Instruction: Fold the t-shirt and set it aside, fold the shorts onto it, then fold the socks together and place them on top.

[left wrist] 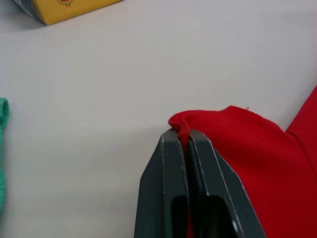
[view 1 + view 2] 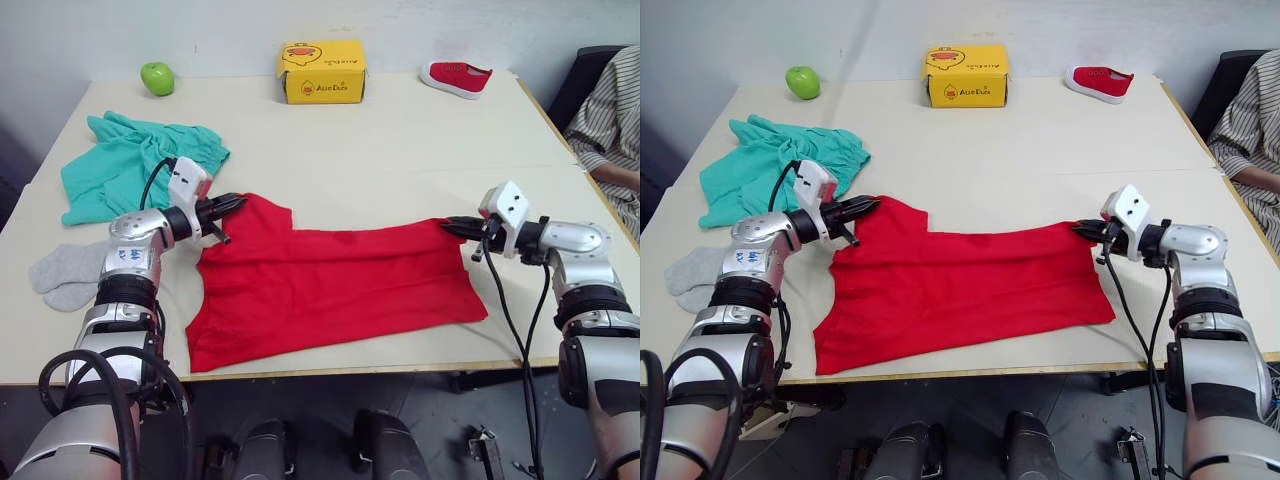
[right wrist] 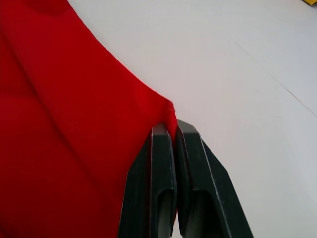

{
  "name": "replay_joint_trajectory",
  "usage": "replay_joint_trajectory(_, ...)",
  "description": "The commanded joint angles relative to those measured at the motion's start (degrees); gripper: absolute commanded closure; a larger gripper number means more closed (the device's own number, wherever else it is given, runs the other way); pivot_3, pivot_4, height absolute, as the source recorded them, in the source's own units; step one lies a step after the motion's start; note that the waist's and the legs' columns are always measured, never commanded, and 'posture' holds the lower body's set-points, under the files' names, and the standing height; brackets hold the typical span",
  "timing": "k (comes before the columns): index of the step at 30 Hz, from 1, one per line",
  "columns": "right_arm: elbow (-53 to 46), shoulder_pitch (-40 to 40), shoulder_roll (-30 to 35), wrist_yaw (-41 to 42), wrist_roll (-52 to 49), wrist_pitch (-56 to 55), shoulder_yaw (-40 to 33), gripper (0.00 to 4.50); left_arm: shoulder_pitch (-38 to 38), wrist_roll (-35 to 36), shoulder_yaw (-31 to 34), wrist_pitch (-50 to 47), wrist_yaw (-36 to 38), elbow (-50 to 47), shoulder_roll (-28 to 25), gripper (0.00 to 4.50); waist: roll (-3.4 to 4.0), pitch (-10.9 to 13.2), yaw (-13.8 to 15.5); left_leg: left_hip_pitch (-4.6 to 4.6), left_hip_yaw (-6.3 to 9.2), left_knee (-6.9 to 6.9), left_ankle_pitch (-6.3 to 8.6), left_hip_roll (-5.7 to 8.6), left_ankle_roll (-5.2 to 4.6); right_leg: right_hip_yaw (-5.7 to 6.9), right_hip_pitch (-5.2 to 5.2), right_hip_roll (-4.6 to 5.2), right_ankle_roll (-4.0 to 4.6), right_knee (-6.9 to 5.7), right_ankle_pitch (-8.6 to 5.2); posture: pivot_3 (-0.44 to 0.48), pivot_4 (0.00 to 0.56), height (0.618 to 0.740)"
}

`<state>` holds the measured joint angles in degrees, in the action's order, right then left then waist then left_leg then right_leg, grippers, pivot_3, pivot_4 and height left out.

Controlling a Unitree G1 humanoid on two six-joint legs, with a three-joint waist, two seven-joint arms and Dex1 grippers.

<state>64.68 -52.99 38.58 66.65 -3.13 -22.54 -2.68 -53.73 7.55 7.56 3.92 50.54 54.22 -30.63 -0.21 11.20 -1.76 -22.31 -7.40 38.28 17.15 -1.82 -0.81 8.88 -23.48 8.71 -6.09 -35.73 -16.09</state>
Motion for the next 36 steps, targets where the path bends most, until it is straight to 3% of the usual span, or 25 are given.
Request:
replay_joint_trajectory(1, -0.4, 0.0, 0.1, -1.4, -0.9, -3.0, -1.7, 4.46, -0.9, 0.8, 1.4, 6.5, 1.0, -1.4, -2.0, 4.5, 0.0, 0.0, 0.0, 0.0, 0.0, 0.0, 0.0, 0.0, 0.0, 0.0, 0.0, 0.0, 0.0, 0.0, 0.0, 0.0, 0.15, 0.74)
replay_joint_trajectory(10, 0.7, 1.9, -1.2, 0.3, -0.8, 3.2, -0.7, 4.46, 1.4, -0.5, -0.2, 6.6, 1.8, -0.9, -2.3, 4.5, 0.0, 0.0, 0.0, 0.0, 0.0, 0.0, 0.0, 0.0, 0.0, 0.01, 0.0, 0.0, 0.0, 0.0, 0.0, 0.0, 0.15, 0.74)
replay_joint_trajectory(13, 0.4, 2.0, -1.6, 1.1, -0.6, 5.0, -0.6, 3.8, 1.6, -0.8, -0.7, 5.7, 2.1, -0.7, -2.1, 4.5, 0.0, 0.0, 0.0, 0.0, 0.0, 0.0, 0.0, 0.0, 0.0, 0.01, 0.0, -0.01, 0.0, 0.0, 0.0, 0.0, 0.15, 0.74)
replay_joint_trajectory(17, 0.0, 1.5, -1.0, 0.9, 0.4, 5.9, 0.0, 2.5, 1.9, -1.0, -1.4, 5.3, 2.2, -1.0, -2.0, 4.5, 0.0, 0.0, 0.0, 0.0, 0.0, -0.01, 0.0, -0.01, 0.0, 0.01, 0.0, -0.01, 0.0, 0.0, 0.0, 0.0, 0.15, 0.74)
replay_joint_trajectory(36, 0.5, -1.3, -0.9, 0.2, 1.5, 3.8, -0.2, 2.5, 2.3, -0.5, -1.5, 4.2, 1.8, -2.0, -1.6, 4.5, 0.0, 0.0, 0.0, 0.0, 0.01, -0.01, 0.0, -0.01, 0.0, 0.02, 0.0, -0.01, 0.0, 0.0, 0.0, 0.0, 0.15, 0.74)
